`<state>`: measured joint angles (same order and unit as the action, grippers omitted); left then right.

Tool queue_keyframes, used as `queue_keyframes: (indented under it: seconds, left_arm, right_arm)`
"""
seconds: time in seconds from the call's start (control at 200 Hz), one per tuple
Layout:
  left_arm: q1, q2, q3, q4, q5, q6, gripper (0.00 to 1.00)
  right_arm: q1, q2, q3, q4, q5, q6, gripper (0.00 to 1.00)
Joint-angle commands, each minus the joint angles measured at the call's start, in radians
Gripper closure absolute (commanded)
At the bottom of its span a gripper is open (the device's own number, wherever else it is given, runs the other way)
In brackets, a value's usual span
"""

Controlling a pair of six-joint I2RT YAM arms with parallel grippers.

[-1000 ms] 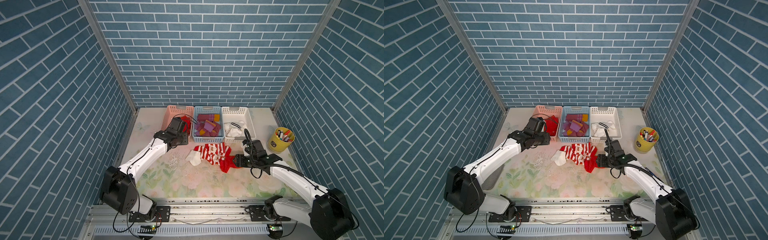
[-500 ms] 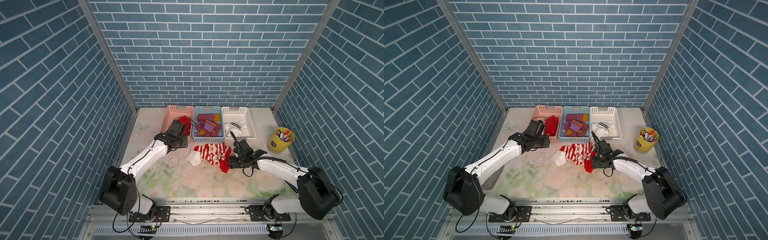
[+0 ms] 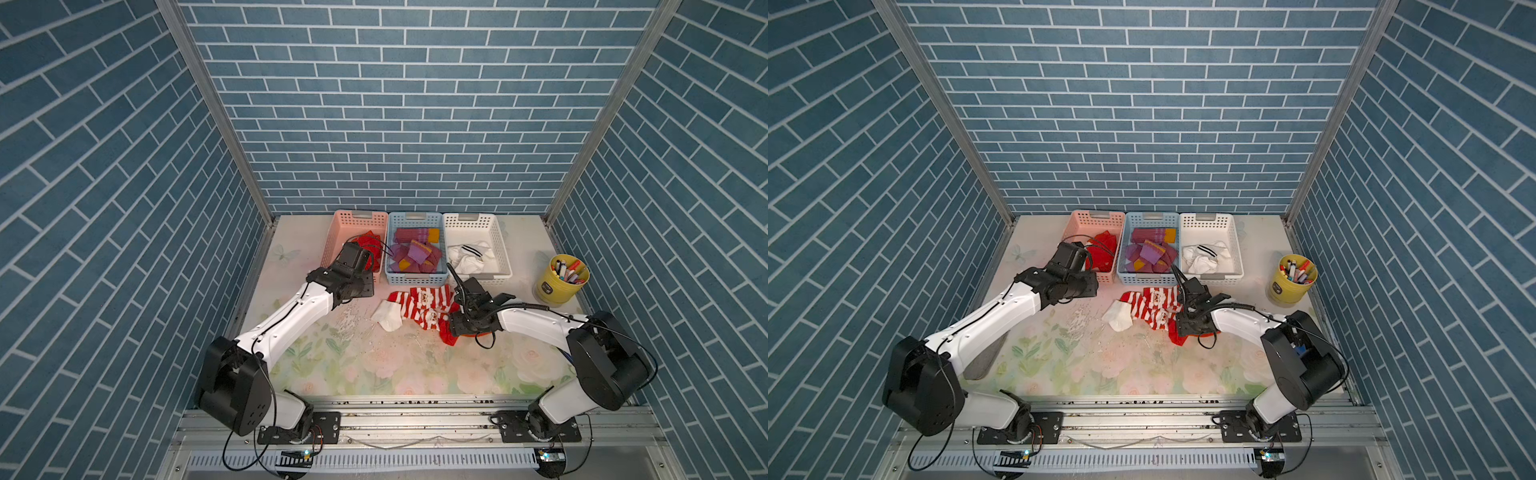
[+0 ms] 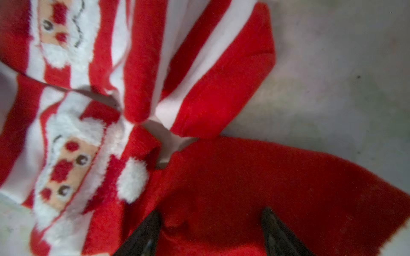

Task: Sort the socks into the basket by color
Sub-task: Pick up the sock at the center of the board.

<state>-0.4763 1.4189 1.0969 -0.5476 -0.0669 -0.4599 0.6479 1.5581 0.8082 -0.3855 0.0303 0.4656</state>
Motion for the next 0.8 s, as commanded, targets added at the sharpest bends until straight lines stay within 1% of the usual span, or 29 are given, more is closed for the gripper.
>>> queue_keyframes:
  seconds: [0.0,0.075,0.145,0.305,0.435,0.65,0.795]
  left_arm:
    - [-0.005,-0.022,-0.022,-0.013,-0.01,0.003,0.52]
    - [-0.005,-0.026,-0.025,-0.014,-0.007,0.001,0.52]
    - [-0.005,-0.034,-0.029,-0.012,-0.007,0.005,0.52]
    - [-0.004,-0.06,-0.032,-0.019,-0.008,0.013,0.52]
    - [-0.005,-0.085,-0.031,-0.027,-0.01,0.024,0.52]
    - [-0.005,-0.143,-0.028,-0.051,-0.021,0.036,0.52]
    - [-0.004,-0.186,-0.038,-0.058,-0.025,0.038,0.52]
  right_arm:
    - [0.006,0.024,0.009,-0.004,0.04,0.037,0.29]
    - [0.007,0.025,0.003,-0.01,0.049,0.046,0.33]
    - [0.006,0.023,0.003,-0.014,0.052,0.048,0.4]
    - [0.006,-0.011,0.003,-0.031,0.055,0.043,0.64]
    - [0.007,-0.05,0.015,-0.062,0.068,0.03,0.8]
    - [0.006,-0.132,0.08,-0.15,0.094,-0.004,0.96]
    - [0.007,-0.163,0.162,-0.205,0.093,-0.038,1.0]
